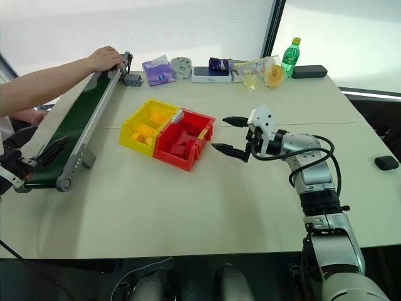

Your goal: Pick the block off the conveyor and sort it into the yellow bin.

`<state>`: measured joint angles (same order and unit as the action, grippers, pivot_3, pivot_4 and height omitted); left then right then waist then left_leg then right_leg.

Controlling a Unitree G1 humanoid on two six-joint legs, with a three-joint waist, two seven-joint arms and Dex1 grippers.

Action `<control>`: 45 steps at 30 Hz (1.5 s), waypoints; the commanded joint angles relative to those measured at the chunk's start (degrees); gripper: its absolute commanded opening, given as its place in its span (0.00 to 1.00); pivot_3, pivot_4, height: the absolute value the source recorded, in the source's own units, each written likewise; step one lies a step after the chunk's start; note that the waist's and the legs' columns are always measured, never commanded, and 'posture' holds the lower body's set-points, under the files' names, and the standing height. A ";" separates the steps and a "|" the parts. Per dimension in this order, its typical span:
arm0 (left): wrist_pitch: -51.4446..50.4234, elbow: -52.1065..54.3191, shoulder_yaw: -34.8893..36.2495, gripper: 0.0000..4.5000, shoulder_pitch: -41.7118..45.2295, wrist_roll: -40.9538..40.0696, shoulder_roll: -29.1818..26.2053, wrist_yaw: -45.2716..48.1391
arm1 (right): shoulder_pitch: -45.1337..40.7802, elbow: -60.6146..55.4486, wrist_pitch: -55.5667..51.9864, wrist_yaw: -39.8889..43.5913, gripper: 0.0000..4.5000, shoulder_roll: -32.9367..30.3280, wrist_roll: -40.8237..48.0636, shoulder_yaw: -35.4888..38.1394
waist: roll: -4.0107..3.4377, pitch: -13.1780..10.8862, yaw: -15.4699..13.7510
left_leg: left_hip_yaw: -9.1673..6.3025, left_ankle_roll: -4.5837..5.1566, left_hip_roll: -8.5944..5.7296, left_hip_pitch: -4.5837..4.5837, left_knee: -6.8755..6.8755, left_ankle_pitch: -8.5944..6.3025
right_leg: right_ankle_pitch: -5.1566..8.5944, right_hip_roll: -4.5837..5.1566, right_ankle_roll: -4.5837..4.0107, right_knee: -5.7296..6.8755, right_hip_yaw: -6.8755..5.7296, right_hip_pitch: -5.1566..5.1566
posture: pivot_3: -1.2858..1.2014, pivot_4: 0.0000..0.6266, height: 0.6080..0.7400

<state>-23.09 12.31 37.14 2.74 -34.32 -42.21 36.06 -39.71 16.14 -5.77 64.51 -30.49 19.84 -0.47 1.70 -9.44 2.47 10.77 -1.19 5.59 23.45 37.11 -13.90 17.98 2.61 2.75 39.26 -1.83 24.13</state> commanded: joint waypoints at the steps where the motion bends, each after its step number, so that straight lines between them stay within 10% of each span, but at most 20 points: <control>1: 2.00 0.65 0.93 0.99 0.42 0.04 -0.27 0.33 | -1.36 -2.63 -0.02 -0.25 1.00 -0.13 0.46 0.69 | 0.00 0.00 -0.01 | 0.00 0.00 0.00 0.00 0.00 0.00 | 0.00 0.00 0.00 0.00 0.00 0.00 | 0.52 0.24 1.00; 45: 2.00 3.72 3.19 0.99 -2.58 -1.01 1.99 -3.11 | -1.57 0.82 2.40 0.97 1.00 0.26 -0.16 0.75 | 0.00 0.00 0.01 | 0.00 0.00 0.00 0.00 0.00 0.00 | 0.00 0.00 0.00 0.00 0.00 0.00 | 0.52 0.24 1.00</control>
<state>-22.80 14.05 37.62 0.32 -35.24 -40.33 33.84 -39.72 17.65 -4.58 65.31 -30.27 19.29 -0.70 1.70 -9.44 2.48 10.77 -1.19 5.60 23.45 37.12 -13.90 17.98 2.61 2.75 39.26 -1.82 24.12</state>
